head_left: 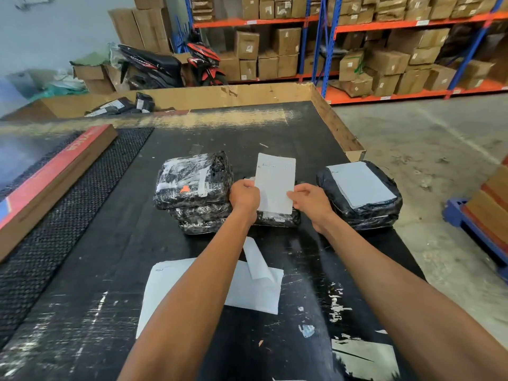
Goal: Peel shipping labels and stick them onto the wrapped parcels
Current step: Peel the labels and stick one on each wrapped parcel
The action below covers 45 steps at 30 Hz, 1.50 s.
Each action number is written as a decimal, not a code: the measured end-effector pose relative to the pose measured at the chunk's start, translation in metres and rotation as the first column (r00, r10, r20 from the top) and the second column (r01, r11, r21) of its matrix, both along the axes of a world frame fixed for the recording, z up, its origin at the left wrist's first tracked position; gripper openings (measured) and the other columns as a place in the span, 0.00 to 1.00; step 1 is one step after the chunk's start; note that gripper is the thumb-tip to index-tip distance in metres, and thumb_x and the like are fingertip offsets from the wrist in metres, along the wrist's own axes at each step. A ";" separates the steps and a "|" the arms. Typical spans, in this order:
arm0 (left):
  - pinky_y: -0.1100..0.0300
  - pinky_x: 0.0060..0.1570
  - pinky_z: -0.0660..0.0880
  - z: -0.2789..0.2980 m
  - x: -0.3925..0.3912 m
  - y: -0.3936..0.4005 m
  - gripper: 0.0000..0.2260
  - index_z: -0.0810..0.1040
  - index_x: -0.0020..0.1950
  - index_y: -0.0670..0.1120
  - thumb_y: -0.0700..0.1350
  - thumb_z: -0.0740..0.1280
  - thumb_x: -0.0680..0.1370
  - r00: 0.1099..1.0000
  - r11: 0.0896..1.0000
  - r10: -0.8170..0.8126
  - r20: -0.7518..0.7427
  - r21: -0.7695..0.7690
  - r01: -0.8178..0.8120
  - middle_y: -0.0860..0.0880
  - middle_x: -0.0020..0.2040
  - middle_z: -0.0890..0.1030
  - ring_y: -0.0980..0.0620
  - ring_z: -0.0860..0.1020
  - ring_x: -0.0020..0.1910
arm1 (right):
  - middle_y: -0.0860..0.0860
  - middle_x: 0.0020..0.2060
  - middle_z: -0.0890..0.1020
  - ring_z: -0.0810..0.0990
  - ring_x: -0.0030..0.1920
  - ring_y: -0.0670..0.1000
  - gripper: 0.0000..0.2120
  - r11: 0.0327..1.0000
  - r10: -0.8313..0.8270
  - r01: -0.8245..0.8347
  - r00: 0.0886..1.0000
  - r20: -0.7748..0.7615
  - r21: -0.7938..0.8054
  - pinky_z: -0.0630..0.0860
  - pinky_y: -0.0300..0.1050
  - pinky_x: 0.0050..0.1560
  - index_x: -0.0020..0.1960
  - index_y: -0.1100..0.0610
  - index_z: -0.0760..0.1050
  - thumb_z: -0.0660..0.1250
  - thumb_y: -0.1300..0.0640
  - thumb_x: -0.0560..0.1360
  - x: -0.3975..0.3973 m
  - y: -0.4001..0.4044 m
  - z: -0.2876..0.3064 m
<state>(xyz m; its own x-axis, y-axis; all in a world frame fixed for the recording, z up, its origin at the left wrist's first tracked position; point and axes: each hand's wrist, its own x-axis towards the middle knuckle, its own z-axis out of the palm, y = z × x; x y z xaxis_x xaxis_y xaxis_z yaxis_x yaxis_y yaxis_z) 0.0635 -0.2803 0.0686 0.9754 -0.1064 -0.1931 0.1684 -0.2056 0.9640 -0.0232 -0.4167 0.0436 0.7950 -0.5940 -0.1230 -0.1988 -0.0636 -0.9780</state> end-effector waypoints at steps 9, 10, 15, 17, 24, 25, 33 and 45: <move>0.61 0.29 0.66 0.003 -0.010 0.004 0.08 0.72 0.47 0.42 0.31 0.58 0.76 0.996 0.986 -0.043 0.076 0.161 0.030 0.45 0.48 0.76 0.50 0.71 0.40 | 0.51 0.42 0.83 0.81 0.40 0.49 0.09 0.998 -0.023 0.020 0.998 -0.056 -0.067 0.80 0.41 0.47 0.53 0.60 0.80 0.74 0.60 0.75 0.001 0.006 -0.002; 0.61 0.30 0.68 0.003 -0.012 0.004 0.08 0.73 0.48 0.42 0.31 0.58 0.76 0.995 0.985 -0.051 0.081 0.168 0.037 0.45 0.48 0.76 0.48 0.73 0.42 | 0.51 0.42 0.83 0.81 0.41 0.49 0.09 0.994 -0.036 0.029 0.997 -0.064 -0.105 0.81 0.43 0.50 0.53 0.60 0.80 0.75 0.60 0.75 0.002 0.006 -0.004; 0.55 0.39 0.71 -0.001 -0.015 0.005 0.08 0.73 0.49 0.42 0.31 0.59 0.76 0.991 0.979 -0.078 0.110 0.196 0.056 0.49 0.44 0.75 0.45 0.74 0.50 | 0.51 0.41 0.83 0.80 0.45 0.50 0.05 0.972 -0.069 0.050 0.995 -0.075 -0.230 0.78 0.43 0.49 0.49 0.56 0.79 0.74 0.60 0.75 0.005 0.010 -0.007; 0.53 0.42 0.73 -0.007 -0.014 0.005 0.09 0.73 0.49 0.44 0.31 0.60 0.75 0.987 0.974 -0.094 0.133 0.217 0.064 0.46 0.49 0.77 0.43 0.75 0.54 | 0.50 0.40 0.83 0.80 0.45 0.51 0.07 0.965 -0.055 0.033 0.995 -0.080 -0.258 0.79 0.44 0.51 0.48 0.55 0.78 0.75 0.60 0.73 0.006 0.011 -0.008; 0.46 0.49 0.80 -0.020 -0.017 0.007 0.15 0.73 0.53 0.44 0.27 0.61 0.73 0.965 0.968 -0.119 0.233 0.243 0.060 0.42 0.54 0.79 0.43 0.78 0.54 | 0.53 0.44 0.84 0.82 0.44 0.51 0.12 0.963 -0.052 0.032 0.996 -0.067 -0.267 0.80 0.42 0.47 0.50 0.56 0.77 0.77 0.61 0.71 0.008 0.012 -0.016; 0.46 0.50 0.80 -0.021 -0.018 0.007 0.15 0.73 0.55 0.43 0.27 0.62 0.73 0.959 0.964 -0.134 0.249 0.259 0.067 0.42 0.55 0.79 0.44 0.78 0.54 | 0.53 0.45 0.84 0.82 0.44 0.51 0.12 0.962 -0.059 0.038 0.996 -0.067 -0.270 0.80 0.42 0.48 0.51 0.56 0.78 0.77 0.62 0.71 0.009 0.013 -0.017; 0.58 0.55 0.70 -0.031 -0.028 0.009 0.20 0.71 0.64 0.42 0.28 0.62 0.75 0.878 0.900 -0.267 0.398 0.430 0.079 0.44 0.61 0.74 0.46 0.73 0.60 | 0.53 0.45 0.83 0.80 0.42 0.48 0.11 0.953 -0.072 0.059 0.997 -0.031 -0.296 0.79 0.41 0.47 0.51 0.56 0.76 0.76 0.62 0.73 0.007 0.018 -0.020; 0.49 0.73 0.64 -0.034 -0.041 0.001 0.36 0.48 0.80 0.39 0.32 0.66 0.78 0.857 0.810 -0.272 0.437 0.584 -0.041 0.38 0.80 0.50 0.41 0.55 0.78 | 0.55 0.68 0.66 0.74 0.59 0.51 0.31 0.940 -0.114 0.105 0.993 -0.009 -0.323 0.74 0.48 0.65 0.73 0.58 0.65 0.75 0.59 0.74 0.000 0.029 -0.022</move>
